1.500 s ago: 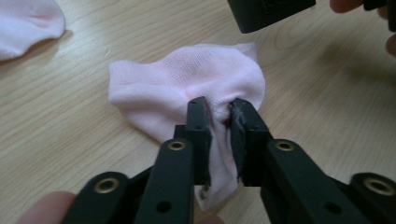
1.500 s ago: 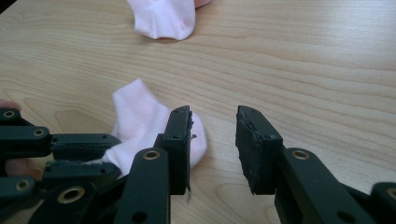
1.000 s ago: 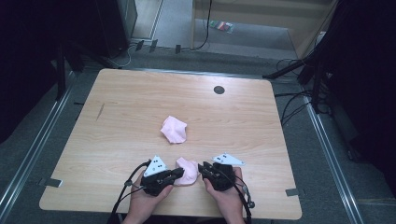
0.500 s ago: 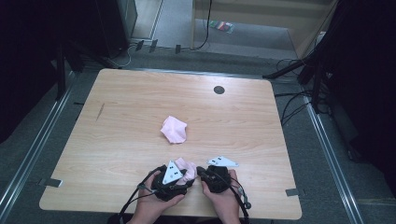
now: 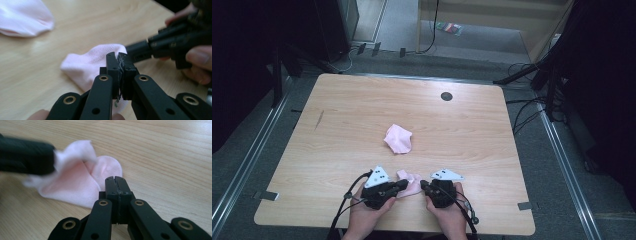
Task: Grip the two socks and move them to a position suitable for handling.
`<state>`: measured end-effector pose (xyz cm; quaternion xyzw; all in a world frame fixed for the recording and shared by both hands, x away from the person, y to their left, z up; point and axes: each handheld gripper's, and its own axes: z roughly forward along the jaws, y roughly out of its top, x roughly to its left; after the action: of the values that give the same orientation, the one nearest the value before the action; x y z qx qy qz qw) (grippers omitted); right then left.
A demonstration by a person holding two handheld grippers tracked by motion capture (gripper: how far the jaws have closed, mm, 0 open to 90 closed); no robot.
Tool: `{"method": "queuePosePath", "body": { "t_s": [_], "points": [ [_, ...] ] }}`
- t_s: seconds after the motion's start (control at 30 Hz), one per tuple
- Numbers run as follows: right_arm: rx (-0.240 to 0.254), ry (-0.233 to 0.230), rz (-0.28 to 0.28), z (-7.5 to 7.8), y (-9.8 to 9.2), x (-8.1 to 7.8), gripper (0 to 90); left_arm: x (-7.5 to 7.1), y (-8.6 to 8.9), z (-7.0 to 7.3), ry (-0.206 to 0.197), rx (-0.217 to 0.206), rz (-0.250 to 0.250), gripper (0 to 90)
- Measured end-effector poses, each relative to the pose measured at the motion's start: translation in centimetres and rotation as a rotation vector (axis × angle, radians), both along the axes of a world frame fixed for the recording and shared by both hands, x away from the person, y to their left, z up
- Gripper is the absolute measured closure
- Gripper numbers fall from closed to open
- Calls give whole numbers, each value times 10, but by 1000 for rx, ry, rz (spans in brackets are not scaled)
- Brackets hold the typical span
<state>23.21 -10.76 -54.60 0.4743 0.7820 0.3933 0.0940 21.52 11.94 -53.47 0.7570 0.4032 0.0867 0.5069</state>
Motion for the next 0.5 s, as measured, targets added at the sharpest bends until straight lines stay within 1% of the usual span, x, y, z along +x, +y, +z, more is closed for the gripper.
{"method": "queuePosePath", "body": {
  "t_s": [0.07, 0.1, 0.13, 0.17, 0.23, 0.27, 0.3, 0.33, 0.37, 0.4, 0.43, 0.47, 0.5],
  "points": [
    [-9, -7, -4, 0, 0, 0, 900, 0, 14, 4, -23, -43, 39, 885],
    [-10, -9, -3, 0, 0, 0, 900, 0, 21, 5, -34, -73, 51, 886],
    [-10, -10, -6, 0, -1, 1, 900, 0, 26, 5, -44, -90, 68, 886],
    [-10, -7, -9, 0, -2, 2, 900, -1, 31, 6, -53, -99, 86, 886],
    [-4, 0, -14, 0, -2, 2, 900, -2, 37, 4, -64, -129, 99, 886],
    [-2, 6, -19, 1, -3, 3, 900, -3, 38, 3, -67, -129, 100, 886],
    [2, 8, -37, 2, -4, 3, 895, -4, 36, 1, -66, -122, 101, 885],
    [18, -1, -51, 4, -5, 2, 858, -5, 33, -2, -62, -106, 93, 885],
    [49, -22, -56, 10, -6, -1, 834, -6, 28, -5, -55, -86, 86, 883],
    [49, -22, -56, 10, -6, -1, 834, -7, 23, -8, -43, -61, 79, 883],
    [65, -33, -51, 16, -4, -3, 824, -8, 18, -10, -41, -34, 71, 878],
    [65, -33, -51, 16, -4, -3, 824, -9, 13, -12, -44, -2, 60, 878],
    [82, -26, -33, 19, 1, -6, 808, -11, 8, -13, -50, 30, 52, 875]
  ]
}}
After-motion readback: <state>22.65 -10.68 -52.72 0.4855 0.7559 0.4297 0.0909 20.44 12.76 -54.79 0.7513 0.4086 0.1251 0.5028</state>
